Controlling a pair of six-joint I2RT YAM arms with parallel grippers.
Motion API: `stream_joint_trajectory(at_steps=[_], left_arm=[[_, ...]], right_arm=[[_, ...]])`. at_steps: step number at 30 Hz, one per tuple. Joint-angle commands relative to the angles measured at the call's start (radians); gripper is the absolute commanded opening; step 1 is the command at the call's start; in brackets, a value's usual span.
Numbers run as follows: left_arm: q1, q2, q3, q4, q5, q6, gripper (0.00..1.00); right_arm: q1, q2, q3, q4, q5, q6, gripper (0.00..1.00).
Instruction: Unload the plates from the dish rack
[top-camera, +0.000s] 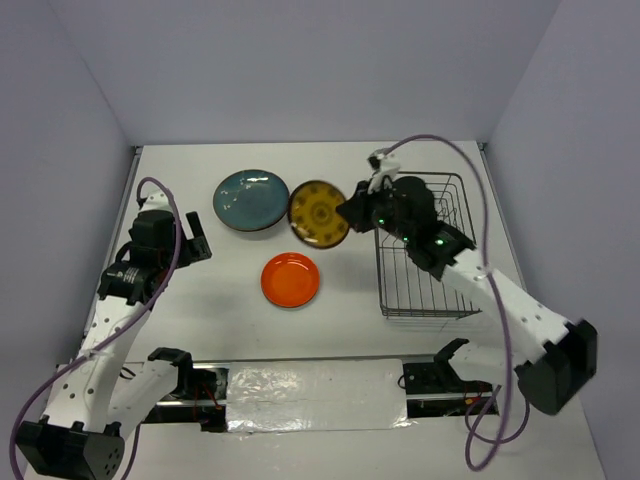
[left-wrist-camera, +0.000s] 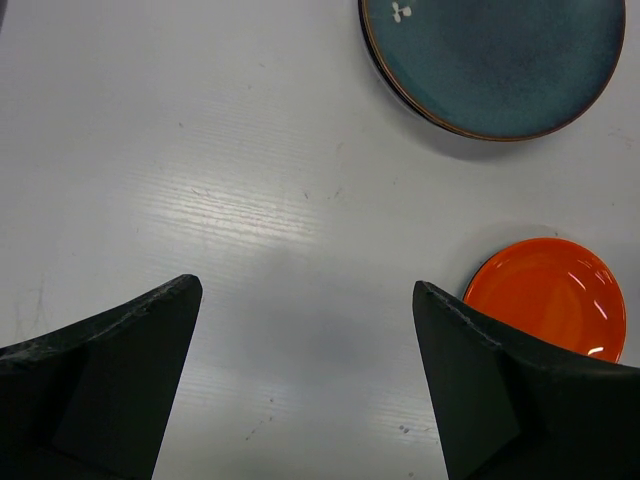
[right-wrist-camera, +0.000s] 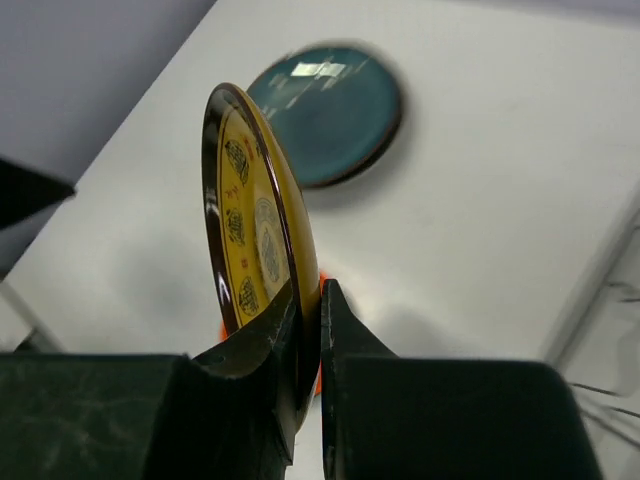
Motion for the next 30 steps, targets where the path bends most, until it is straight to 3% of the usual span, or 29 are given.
stream_joint_trajectory(at_steps=[1, 4, 12, 15, 18, 21, 22, 24, 27, 30], left_arm=[[-0.003, -0.026, 0.032, 0.009, -0.037, -0.017, 1.0], [-0.003, -0.019, 0.032, 0.009, -0.024, -0.014, 1.0], [-0.003, -0.019, 0.032, 0.016, -0.004, -0.007, 1.0], [-0.003, -0.02, 0.029, 0.019, 0.0, -0.005, 0.99], [-0.003, -0.014, 0.031, 0.019, 0.006, -0.004, 0.99], [-0.003, -0.013, 0.031, 0.021, 0.008, -0.002, 1.0], [-0.003, -0.013, 0.032, 0.019, 0.01, -0.002, 1.0], [-0.003, -0.016, 0.031, 0.021, 0.01, -0.002, 1.0], [-0.002, -0.016, 0.029, 0.021, 0.006, -0.004, 1.0], [-0.003, -0.019, 0.034, 0.015, -0.009, -0.007, 1.0]], right_arm=[[0.023, 0.144, -0.108, 0.25, -0.363, 0.193, 0.01], [0.035, 0.241, -0.177, 0.365, -0.391, 0.284, 0.02], [0.074, 0.46, -0.134, 0.323, -0.386, 0.227, 0.05], [0.075, 0.503, -0.134, 0.349, -0.419, 0.234, 0.08], [0.077, 0.525, -0.122, 0.338, -0.408, 0.226, 0.17], [0.075, 0.534, -0.11, 0.32, -0.402, 0.217, 0.33], [0.077, 0.534, -0.105, 0.312, -0.396, 0.214, 0.46], [0.081, 0.514, -0.088, 0.269, -0.383, 0.198, 1.0], [0.1, 0.444, -0.058, 0.179, -0.319, 0.162, 1.0], [0.134, 0.346, -0.01, 0.04, -0.161, 0.097, 1.0]])
